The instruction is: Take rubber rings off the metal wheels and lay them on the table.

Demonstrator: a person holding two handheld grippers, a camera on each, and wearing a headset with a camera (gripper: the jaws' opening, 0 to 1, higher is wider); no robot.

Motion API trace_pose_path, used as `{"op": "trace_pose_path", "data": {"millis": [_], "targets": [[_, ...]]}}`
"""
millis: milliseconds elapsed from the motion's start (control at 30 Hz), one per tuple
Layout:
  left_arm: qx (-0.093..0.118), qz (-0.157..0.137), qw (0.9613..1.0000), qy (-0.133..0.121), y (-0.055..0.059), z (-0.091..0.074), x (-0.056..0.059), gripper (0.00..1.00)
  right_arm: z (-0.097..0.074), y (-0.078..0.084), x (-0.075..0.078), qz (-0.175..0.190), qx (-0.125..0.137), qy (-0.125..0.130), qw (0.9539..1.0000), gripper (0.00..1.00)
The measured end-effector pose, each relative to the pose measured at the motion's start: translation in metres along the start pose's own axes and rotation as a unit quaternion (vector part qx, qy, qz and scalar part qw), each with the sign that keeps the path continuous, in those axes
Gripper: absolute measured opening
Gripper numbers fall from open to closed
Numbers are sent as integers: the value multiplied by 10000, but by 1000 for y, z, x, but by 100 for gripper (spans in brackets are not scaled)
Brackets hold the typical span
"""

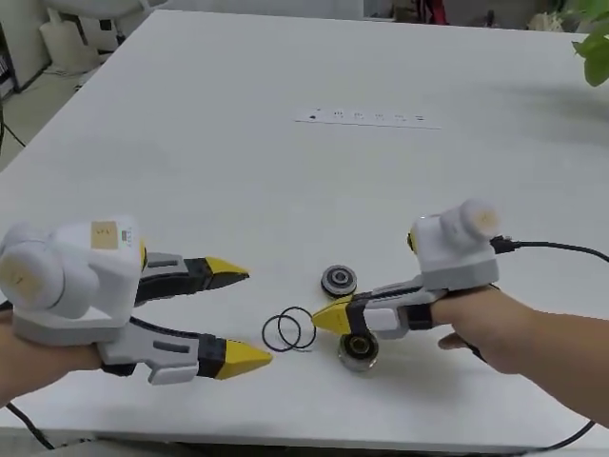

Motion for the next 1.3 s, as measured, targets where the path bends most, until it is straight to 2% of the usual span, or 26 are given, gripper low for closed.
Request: {"op": "trace_pose_path", "data": {"millis": [200, 333, 700, 1000, 1300], "targets": [[-11, -12, 10000, -39, 1, -1, -1, 58, -3, 3, 7, -159, -95, 192, 9996, 0], [-10, -29, 10000, -66, 1, -1, -2, 57, -4, 1, 11, -317, -84, 306, 9990, 7], [-28, -67, 9999, -95, 4, -1, -3, 57, -9, -4, 7, -479, -6, 262, 9985, 19], [-1, -79, 9999, -124, 3, 1, -4, 57, -22, -12, -6, -615, 122, 144, 9979, 20], [34, -88, 9999, -103, 2, 5, -5, 56, -41, -21, -5, -621, 404, 274, 9969, 21]]}}
Point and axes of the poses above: the centre of the closed fingertips' face, and the gripper's own axes: z roughly forward along the fingers, x roughly to its right, y roughly out of its underside, the point moved 5 cm from there along -z, roughly backward along the fingers, and after that the axes turned 5 degrees about x, right-handed, at the moved point
